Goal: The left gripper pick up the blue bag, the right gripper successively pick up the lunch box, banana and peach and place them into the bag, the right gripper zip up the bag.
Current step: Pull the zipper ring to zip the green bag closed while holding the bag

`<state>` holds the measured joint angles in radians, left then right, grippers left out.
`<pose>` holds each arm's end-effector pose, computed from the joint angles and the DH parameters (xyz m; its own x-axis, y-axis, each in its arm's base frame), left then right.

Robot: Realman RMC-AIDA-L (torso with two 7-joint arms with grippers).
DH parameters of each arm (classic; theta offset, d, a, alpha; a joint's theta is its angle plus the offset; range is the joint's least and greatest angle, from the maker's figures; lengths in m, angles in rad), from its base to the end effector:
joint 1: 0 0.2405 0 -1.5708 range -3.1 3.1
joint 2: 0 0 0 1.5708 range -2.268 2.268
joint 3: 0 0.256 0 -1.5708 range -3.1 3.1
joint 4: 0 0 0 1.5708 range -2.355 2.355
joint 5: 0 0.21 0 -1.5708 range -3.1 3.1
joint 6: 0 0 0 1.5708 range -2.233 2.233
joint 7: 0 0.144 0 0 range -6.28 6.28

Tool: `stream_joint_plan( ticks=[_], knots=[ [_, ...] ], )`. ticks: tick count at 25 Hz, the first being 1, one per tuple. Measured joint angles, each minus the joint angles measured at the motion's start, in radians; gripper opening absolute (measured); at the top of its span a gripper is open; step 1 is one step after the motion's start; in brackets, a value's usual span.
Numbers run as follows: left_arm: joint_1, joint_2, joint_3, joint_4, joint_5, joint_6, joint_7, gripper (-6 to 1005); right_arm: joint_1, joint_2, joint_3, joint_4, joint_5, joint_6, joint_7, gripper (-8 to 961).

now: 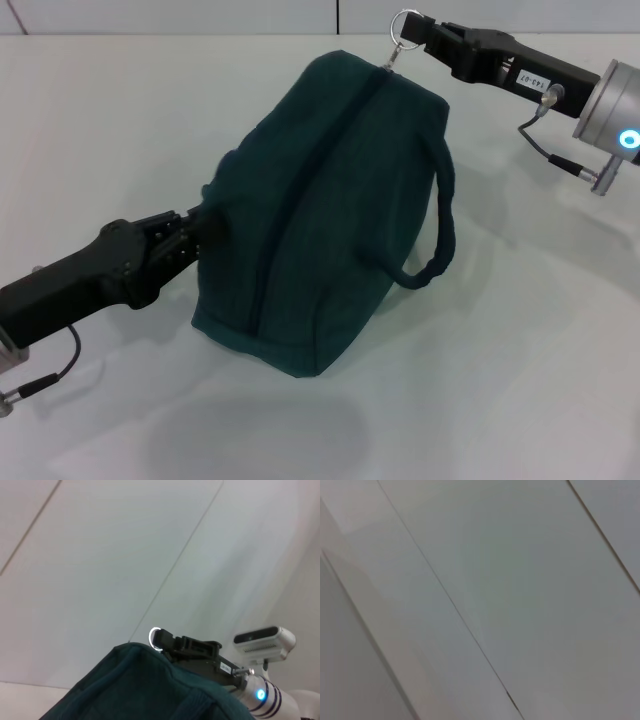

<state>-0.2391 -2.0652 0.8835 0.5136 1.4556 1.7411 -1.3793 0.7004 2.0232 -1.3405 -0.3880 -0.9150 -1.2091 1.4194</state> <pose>-0.2904 0.2467 0.0091 0.3920 0.4097 0.8237 0.6324 -0.7703 0.0822 0.1740 0.4011 -0.0210 0.4242 -0.3690 -0.8270 -0.6424 -0.7662 0.0123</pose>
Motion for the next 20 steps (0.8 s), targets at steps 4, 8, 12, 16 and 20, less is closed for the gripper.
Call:
stream_joint_plan(
  ticks=[4, 8, 12, 16, 20],
  knots=[
    [-0.008, -0.005, -0.002, 0.0, -0.008, 0.002, 0.002, 149, 0.0, 0.0, 0.0, 0.0, 0.0, -0.002, 0.0, 94],
    [0.0, -0.008, -0.019, 0.0, -0.076, 0.041, 0.002, 161, -0.005, -0.001, 0.0, 0.0, 0.0, -0.007, 0.0, 96],
    [-0.001, -0.009, -0.084, 0.001, -0.111, 0.061, -0.018, 331, -0.009, -0.002, 0.0, 0.0, 0.0, -0.025, -0.001, 97],
    [-0.065, 0.005, -0.126, 0.001, -0.094, 0.016, -0.159, 496, -0.01, -0.002, 0.001, 0.0, 0.001, -0.038, -0.001, 99],
    [-0.165, 0.015, -0.128, 0.001, -0.018, -0.09, -0.273, 659, -0.03, -0.002, 0.004, -0.01, 0.001, -0.044, -0.003, 101]
  ],
)
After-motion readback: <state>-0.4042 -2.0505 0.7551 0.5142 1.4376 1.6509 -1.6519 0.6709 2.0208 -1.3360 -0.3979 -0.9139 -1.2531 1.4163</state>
